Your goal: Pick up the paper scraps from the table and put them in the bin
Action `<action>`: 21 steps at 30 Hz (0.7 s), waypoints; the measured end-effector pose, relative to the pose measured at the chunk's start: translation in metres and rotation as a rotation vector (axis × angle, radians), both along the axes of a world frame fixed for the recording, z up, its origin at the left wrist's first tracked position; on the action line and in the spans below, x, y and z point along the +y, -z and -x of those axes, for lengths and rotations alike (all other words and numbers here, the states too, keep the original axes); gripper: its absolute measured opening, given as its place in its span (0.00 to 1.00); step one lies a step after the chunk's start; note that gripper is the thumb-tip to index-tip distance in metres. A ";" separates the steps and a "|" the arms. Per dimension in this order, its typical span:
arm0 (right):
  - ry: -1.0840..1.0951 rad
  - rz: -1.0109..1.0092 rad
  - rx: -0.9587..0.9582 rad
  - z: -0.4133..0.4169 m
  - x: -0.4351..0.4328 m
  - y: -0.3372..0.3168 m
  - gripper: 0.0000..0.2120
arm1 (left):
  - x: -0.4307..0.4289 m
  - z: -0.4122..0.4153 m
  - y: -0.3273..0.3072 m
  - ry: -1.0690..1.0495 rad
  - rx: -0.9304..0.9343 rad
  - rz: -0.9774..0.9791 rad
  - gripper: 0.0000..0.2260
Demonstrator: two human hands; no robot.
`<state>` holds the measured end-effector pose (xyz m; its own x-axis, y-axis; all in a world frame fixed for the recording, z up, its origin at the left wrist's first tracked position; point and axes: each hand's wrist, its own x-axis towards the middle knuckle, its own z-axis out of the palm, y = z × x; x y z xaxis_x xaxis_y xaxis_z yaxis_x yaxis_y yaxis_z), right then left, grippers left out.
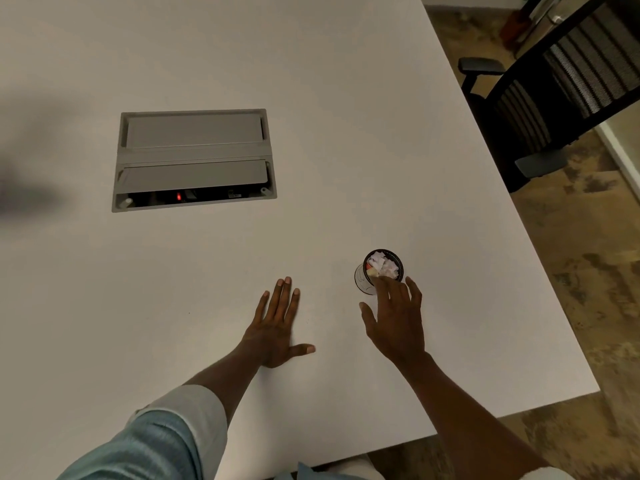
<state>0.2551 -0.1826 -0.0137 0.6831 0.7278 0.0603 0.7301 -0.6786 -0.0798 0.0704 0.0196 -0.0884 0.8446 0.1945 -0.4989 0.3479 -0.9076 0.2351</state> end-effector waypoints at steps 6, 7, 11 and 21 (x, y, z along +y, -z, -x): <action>-0.005 -0.064 0.031 -0.004 0.002 0.002 0.23 | 0.001 -0.001 0.001 -0.003 0.004 0.023 0.57; -0.007 -0.084 0.011 -0.003 0.001 0.001 0.21 | 0.001 -0.001 0.002 -0.001 0.006 0.027 0.57; -0.032 -0.117 -0.102 0.000 0.002 -0.001 0.16 | 0.001 -0.002 -0.001 0.002 0.026 0.025 0.57; -0.178 -0.314 0.052 0.019 0.027 -0.015 0.10 | 0.008 -0.005 -0.036 0.050 0.101 0.054 0.56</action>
